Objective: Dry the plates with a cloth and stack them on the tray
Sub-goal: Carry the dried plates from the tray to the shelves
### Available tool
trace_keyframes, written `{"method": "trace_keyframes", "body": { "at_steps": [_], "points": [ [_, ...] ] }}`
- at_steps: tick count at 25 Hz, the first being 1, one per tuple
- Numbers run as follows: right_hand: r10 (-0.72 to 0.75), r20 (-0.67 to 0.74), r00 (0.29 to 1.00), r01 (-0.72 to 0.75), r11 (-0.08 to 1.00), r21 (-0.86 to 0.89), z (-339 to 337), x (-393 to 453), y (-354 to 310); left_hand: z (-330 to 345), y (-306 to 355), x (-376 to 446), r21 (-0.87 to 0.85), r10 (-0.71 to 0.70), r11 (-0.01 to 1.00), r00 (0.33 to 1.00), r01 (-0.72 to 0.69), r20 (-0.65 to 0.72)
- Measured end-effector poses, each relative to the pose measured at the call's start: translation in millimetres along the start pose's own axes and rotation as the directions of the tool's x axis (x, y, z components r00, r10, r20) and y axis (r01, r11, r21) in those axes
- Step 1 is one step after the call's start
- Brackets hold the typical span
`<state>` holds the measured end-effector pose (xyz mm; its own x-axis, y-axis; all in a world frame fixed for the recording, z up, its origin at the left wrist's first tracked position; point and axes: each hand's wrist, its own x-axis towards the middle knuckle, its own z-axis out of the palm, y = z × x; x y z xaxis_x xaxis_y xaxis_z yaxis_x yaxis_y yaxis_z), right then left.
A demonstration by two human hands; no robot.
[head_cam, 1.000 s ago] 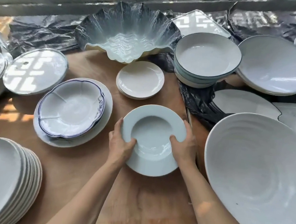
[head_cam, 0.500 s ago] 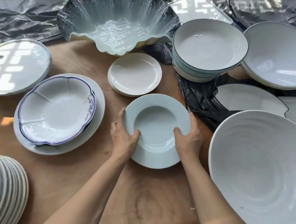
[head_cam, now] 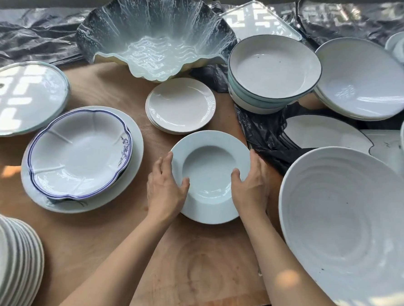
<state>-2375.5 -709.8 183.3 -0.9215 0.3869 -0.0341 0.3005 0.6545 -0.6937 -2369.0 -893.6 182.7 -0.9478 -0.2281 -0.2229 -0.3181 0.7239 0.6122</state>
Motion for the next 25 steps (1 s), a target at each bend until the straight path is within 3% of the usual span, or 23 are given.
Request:
{"method": "trace_keyframes", "body": {
  "at_steps": [3,5,9,15,19,25],
  "points": [
    [-0.26,-0.126,0.957,0.26,0.965,-0.01,-16,-24,-15,-19,12,-18,-0.014,0.131,0.991,0.991,-0.131,-0.002],
    [-0.304,-0.17,0.937,0.308,0.951,-0.001,-31,-42,-24,-34,22,-34,-0.083,0.192,0.978,0.981,-0.191,0.002],
    [-0.257,-0.196,0.946,0.268,0.963,0.033,-66,-76,-33,-59,41,-72,-0.123,0.354,0.929,0.935,-0.349,0.025],
    [-0.102,-0.381,0.919,0.135,0.989,0.061,-128,-130,-20,-69,80,-121,-0.203,0.544,0.831,0.833,-0.518,0.098],
    [0.007,-0.475,0.88,0.049,0.993,0.105,-176,-174,2,-53,114,-163,-0.24,0.689,0.724,0.698,-0.647,0.195],
    [0.183,-0.666,0.723,-0.095,0.982,0.166,-246,-255,49,-18,169,-251,-0.378,0.849,0.526,0.439,-0.762,0.295]
  ]
}}
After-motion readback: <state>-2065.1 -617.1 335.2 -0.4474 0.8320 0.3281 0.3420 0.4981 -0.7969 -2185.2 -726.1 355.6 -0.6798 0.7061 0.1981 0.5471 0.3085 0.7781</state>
